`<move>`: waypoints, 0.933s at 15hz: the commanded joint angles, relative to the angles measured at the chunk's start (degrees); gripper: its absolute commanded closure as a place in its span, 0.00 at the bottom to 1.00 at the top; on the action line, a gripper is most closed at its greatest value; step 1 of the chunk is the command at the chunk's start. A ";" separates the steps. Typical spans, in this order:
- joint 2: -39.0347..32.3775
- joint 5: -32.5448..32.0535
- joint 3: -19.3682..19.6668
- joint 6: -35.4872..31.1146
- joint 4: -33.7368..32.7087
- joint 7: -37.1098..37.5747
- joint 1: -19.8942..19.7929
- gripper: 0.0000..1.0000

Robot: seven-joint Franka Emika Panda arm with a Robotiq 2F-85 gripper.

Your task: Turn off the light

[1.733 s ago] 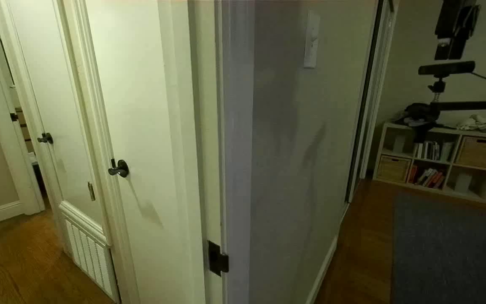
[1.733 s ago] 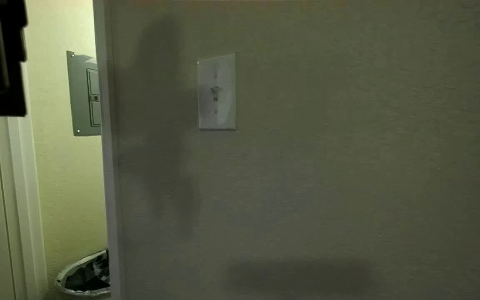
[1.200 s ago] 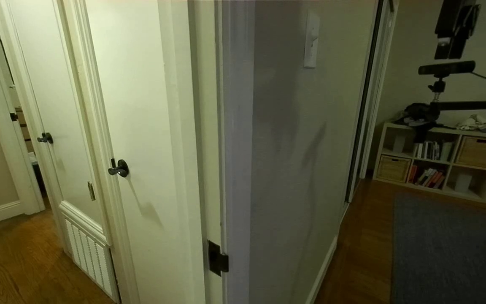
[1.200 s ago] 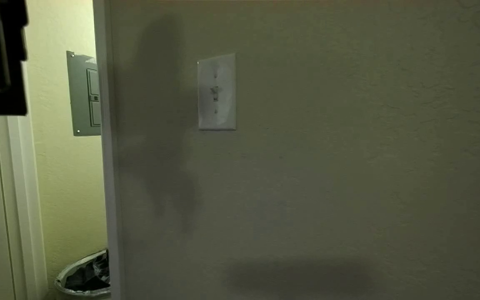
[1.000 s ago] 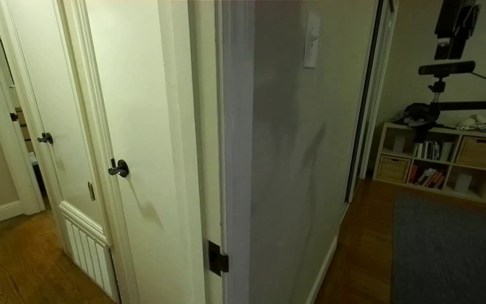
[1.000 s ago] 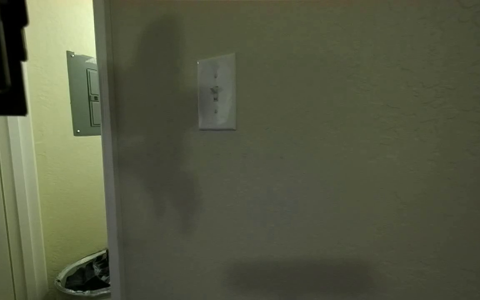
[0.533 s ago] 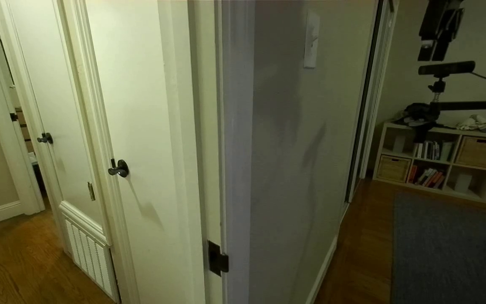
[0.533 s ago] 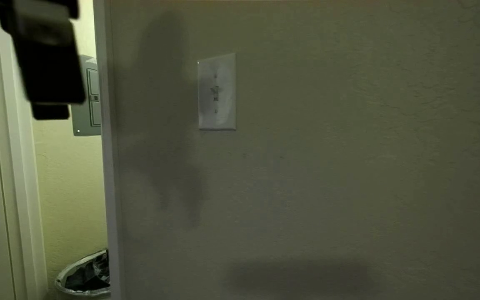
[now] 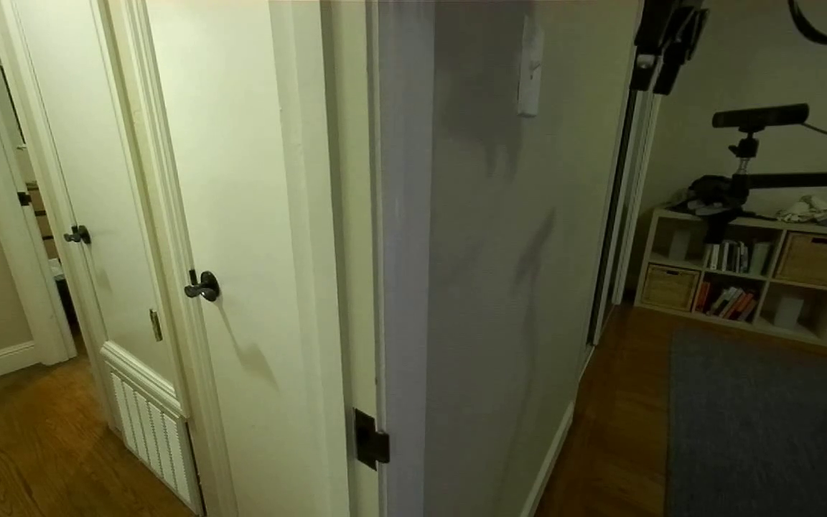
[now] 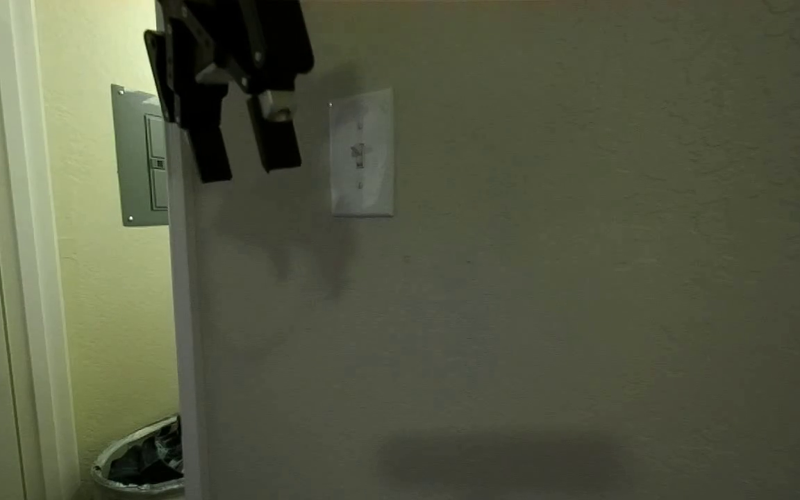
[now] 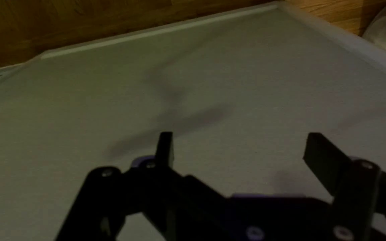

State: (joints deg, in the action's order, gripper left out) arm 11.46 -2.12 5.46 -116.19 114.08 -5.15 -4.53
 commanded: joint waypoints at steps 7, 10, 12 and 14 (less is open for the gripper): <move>-5.09 2.52 -1.51 -8.48 -10.01 -3.27 1.85 0.50; -6.71 4.94 -1.31 -11.84 -11.20 -3.81 1.75 0.69; -8.24 6.90 -1.11 -13.22 -12.24 -4.26 1.58 0.82; -9.92 8.73 -0.95 -14.18 -13.46 -5.23 1.38 0.95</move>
State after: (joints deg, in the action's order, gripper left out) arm 4.03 3.54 3.88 -128.45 102.78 -7.98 -3.00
